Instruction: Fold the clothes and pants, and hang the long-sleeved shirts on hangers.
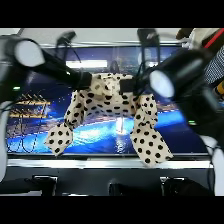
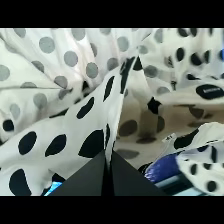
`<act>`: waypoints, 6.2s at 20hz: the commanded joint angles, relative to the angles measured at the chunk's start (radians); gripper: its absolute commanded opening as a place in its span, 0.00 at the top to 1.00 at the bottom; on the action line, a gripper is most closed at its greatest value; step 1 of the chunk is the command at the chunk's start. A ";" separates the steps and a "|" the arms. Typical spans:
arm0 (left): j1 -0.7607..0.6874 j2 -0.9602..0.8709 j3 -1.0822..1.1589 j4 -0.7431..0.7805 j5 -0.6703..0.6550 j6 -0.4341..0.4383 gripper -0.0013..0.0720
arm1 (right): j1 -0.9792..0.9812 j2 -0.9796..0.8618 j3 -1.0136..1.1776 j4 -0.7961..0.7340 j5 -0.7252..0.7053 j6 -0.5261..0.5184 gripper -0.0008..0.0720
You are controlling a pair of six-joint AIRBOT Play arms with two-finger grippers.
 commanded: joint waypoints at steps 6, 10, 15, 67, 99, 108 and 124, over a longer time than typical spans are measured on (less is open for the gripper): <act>-0.105 0.186 0.028 0.013 -0.063 -0.200 0.96 | 0.000 0.066 0.259 0.053 0.132 -0.087 0.96; -0.115 0.154 -0.003 0.026 -0.063 -0.206 0.96 | 0.000 0.065 0.205 0.053 0.195 -0.082 0.96; -0.115 0.006 -0.059 0.074 -0.055 -0.125 0.96 | 0.000 0.005 -0.003 0.048 0.144 -0.031 0.96; 0.951 0.407 -0.859 0.059 0.129 0.463 0.21 | 0.001 0.107 -0.520 0.082 -0.105 0.252 0.96; 1.234 0.322 -1.313 -0.134 0.467 1.360 0.20 | 0.001 0.106 -0.520 0.082 -0.079 0.245 0.96; 1.230 0.322 -1.350 -0.132 0.515 1.361 0.26 | 0.001 0.106 -0.520 0.081 -0.079 0.245 0.96; 1.227 0.269 -1.357 -0.134 0.547 1.357 0.96 | 0.001 0.106 -0.520 0.082 -0.079 0.245 0.96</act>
